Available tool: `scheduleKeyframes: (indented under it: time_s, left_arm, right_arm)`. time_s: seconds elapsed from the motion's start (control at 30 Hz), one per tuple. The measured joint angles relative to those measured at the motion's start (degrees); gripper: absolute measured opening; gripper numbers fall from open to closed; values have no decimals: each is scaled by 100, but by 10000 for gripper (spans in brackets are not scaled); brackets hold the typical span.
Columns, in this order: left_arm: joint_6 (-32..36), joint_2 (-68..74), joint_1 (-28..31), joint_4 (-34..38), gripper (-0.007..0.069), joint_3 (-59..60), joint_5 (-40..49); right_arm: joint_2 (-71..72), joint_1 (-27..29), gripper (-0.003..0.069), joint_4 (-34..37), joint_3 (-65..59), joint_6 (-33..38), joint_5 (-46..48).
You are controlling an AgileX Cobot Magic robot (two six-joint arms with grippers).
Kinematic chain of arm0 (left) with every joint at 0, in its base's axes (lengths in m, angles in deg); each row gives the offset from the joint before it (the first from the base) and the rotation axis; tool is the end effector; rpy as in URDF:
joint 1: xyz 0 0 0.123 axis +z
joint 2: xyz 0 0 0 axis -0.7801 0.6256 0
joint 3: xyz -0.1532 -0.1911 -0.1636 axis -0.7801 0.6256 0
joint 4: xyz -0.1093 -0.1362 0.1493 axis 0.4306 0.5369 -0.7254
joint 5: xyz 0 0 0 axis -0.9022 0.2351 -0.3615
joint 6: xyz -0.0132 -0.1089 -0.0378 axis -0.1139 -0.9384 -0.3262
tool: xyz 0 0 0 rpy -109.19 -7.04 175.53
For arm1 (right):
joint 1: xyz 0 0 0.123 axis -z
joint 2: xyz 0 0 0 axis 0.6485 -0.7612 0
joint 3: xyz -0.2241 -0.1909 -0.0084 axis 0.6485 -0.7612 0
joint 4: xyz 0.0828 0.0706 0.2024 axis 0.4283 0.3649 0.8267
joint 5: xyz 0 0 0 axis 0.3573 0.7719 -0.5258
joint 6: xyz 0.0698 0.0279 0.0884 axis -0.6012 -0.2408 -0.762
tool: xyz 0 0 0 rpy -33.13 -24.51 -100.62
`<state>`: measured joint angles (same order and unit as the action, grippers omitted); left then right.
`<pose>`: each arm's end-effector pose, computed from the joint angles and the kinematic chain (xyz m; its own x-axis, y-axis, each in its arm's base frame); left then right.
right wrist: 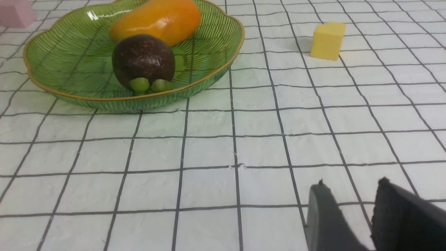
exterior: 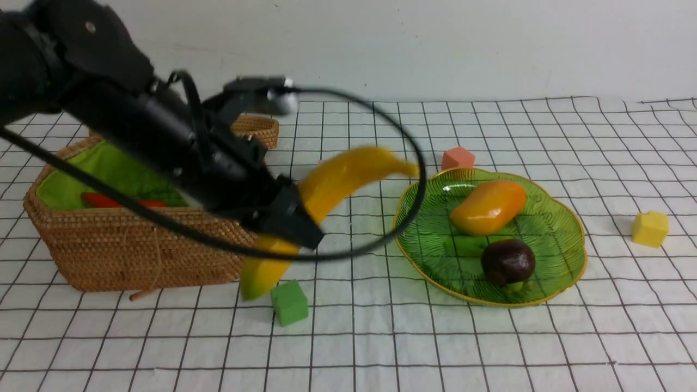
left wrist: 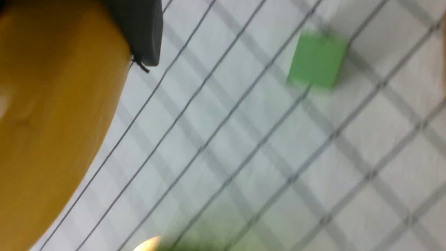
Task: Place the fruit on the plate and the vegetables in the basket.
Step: Use the left arm to grab a banana and put it into the right plate
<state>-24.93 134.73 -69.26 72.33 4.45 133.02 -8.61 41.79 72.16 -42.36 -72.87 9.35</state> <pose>0.2966 -0.1661 0.3309 -0.6869 0.4145 -0.5970 0.6949 0.6151 -0.3725 0.0442 0.0013 0.1671 -0.2974 0.0089 -0.9547 0.0054 1.0000 0.0076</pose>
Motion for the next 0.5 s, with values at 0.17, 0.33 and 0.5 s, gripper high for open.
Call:
scheduleKeyframes:
  time_s: [0.17, 0.33, 0.5]
  left_arm:
    - [-276, 627, -537, 172, 298, -1089, -593]
    - [-2770, 2135, -1319, -898, 298, -2395, -1726]
    - [-4877, 3230, -1511, -2007, 337, -3208, -2139]
  right_arm:
    - [0, 0, 237, 0, 0, 0, 0]
    - [0, 0, 237, 0, 0, 0, 0]
    - [0, 0, 237, 0, 0, 0, 0]
